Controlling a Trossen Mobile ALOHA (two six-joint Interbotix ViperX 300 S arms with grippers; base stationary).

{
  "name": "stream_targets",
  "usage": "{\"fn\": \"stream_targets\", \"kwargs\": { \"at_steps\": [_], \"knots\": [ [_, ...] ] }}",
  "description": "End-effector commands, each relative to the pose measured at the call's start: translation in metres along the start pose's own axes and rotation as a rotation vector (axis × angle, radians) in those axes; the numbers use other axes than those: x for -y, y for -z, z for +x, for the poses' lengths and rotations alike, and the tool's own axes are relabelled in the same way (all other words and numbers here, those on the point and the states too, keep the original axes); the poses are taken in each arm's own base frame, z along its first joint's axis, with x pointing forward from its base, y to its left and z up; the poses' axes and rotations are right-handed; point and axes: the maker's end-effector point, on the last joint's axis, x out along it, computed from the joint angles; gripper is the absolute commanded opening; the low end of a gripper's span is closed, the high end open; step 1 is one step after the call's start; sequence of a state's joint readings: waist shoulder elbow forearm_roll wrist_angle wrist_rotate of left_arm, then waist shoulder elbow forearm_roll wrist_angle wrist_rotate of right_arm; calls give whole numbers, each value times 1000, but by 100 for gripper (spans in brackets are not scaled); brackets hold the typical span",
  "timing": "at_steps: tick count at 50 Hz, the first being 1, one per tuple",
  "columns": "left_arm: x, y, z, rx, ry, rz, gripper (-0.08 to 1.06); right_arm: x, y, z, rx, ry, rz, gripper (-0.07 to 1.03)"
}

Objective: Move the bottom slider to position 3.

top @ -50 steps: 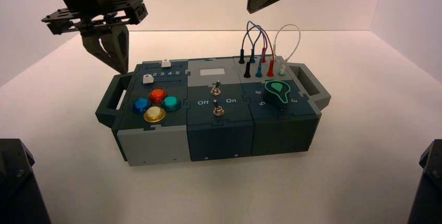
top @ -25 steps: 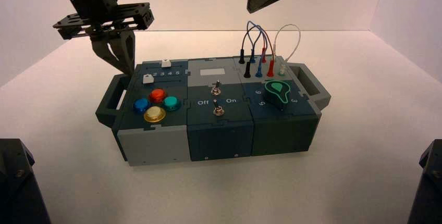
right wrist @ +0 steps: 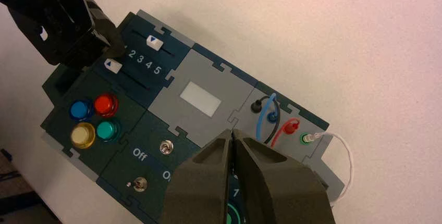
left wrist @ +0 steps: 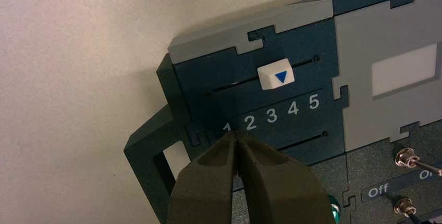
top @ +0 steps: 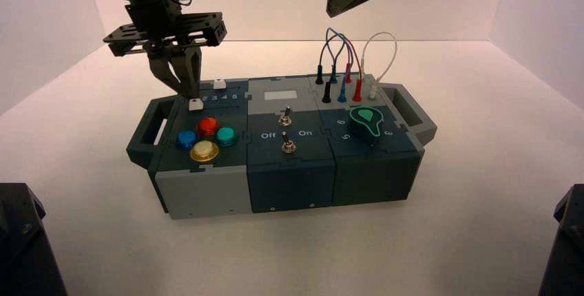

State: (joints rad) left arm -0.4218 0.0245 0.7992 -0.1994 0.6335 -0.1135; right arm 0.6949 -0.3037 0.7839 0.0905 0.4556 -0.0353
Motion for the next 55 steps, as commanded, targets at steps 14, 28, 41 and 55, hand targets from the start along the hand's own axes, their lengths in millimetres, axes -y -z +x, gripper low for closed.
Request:
{"fn": "stream_targets", "kwargs": {
  "at_steps": [14, 28, 41, 55],
  "knots": [
    [4, -6, -13, 46, 12, 5, -3, -1, -17, -9, 52, -1, -4, -2],
    [6, 4, -40, 70, 24, 21, -3, 0, -16, -8, 49, 2, -7, -2],
    [3, 11, -38, 45, 15, 20, -3, 0, -17, -8, 47, 2, -7, -2],
    [-3, 24, -22, -18, -8, 20, -3, 0, -16, -8, 43, 2, -7, -2]
  ]
}}
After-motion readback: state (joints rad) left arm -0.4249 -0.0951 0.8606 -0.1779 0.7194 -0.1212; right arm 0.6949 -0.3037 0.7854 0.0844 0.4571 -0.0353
